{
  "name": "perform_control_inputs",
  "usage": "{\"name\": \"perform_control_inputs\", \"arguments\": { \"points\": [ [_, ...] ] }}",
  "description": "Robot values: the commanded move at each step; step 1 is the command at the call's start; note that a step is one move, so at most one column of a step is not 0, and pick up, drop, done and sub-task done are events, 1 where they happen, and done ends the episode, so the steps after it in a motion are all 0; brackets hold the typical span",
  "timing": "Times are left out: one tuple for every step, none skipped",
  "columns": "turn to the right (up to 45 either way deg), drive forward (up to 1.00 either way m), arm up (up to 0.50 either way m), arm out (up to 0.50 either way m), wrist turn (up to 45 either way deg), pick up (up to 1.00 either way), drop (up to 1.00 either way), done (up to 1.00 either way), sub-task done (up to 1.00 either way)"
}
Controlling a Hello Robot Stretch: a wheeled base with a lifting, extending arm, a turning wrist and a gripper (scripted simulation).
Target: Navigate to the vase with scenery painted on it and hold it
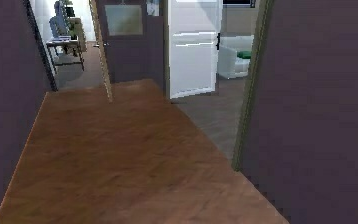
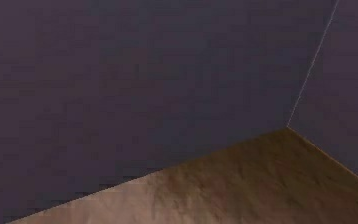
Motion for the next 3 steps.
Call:
{"name": "perform_control_inputs", "arguments": {
  "points": [
    [0.0,0.05,0.00,0.00,0.0,0.00,0.00,0.00,0.00],
    [-6.0,0.00,0.00,0.00,0.0,0.00,0.00,0.00,0.00],
    [0.0,1.00,0.00,0.00,0.0,0.00,0.00,0.00,0.00]
  ]
}}
